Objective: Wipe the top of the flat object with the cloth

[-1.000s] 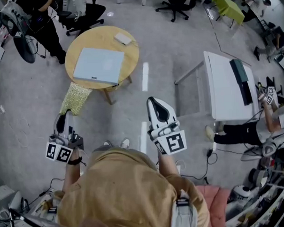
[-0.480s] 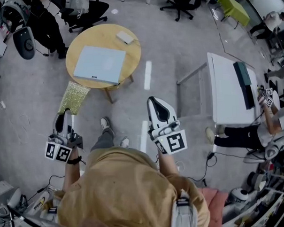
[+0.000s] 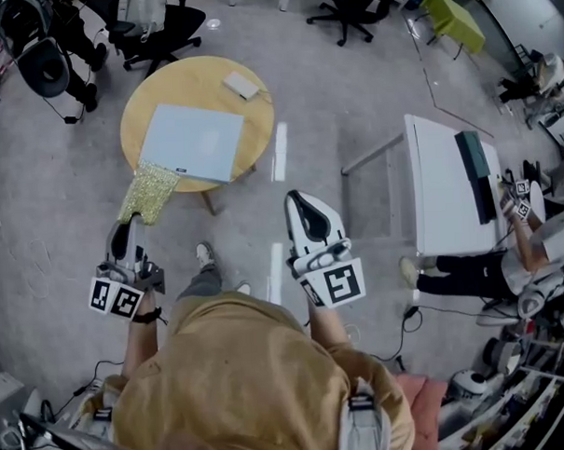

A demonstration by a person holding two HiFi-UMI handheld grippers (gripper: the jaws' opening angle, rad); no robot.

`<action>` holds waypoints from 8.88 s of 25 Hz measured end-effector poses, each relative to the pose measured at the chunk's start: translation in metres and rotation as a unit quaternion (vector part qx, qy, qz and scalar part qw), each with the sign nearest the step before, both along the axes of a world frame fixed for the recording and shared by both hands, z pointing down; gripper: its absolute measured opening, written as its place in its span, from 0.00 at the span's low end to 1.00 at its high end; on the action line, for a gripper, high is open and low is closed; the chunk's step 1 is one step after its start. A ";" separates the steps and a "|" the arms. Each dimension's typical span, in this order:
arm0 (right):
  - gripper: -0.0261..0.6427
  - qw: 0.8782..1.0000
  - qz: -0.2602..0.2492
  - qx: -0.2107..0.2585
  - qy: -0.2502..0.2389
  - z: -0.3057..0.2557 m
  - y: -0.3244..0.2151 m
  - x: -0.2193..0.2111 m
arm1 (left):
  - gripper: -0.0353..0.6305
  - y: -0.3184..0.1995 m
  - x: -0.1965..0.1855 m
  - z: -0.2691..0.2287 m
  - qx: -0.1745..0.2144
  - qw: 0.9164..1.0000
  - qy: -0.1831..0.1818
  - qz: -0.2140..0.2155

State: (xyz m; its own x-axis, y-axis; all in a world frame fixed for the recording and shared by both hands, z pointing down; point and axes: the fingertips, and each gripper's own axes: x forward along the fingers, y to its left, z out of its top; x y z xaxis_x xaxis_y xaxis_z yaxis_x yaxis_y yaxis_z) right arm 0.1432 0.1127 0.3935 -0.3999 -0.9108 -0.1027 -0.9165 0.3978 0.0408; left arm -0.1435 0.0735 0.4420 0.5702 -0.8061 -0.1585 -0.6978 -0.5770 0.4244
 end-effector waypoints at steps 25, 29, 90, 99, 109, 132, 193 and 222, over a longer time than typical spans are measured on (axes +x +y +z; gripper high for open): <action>0.04 0.999 0.028 0.001 0.017 -0.021 -0.167 -0.095 | 0.15 -0.196 -0.064 -0.012 -0.007 0.997 0.002 0.079; 0.04 0.999 0.036 0.013 0.004 -0.031 -0.184 -0.093 | 0.15 -0.210 -0.059 -0.007 -0.012 0.996 0.010 0.083; 0.04 0.993 -0.113 -0.043 0.000 0.011 -0.240 0.042 | 0.15 -0.180 0.139 0.302 -0.323 0.946 -0.006 -0.013; 0.04 0.994 -0.105 -0.036 -0.007 0.002 -0.241 0.020 | 0.15 -0.196 0.084 0.305 -0.323 0.945 -0.029 -0.033; 0.04 0.996 -0.079 -0.031 0.014 0.001 -0.237 -0.006 | 0.15 -0.223 -0.013 0.305 -0.321 0.944 -0.036 -0.074; 0.04 0.999 -0.044 -0.015 0.008 -0.016 -0.224 -0.054 | 0.15 -0.260 -0.109 0.297 -0.312 0.944 -0.034 -0.102; 0.04 0.999 0.022 -0.023 -0.009 -0.005 -0.227 0.116 | 0.15 -0.327 0.208 0.296 -0.342 0.933 -0.091 0.059; 0.04 0.999 0.031 -0.024 0.004 -0.015 -0.215 0.019 | 0.15 -0.374 0.016 0.295 -0.332 0.932 -0.147 -0.017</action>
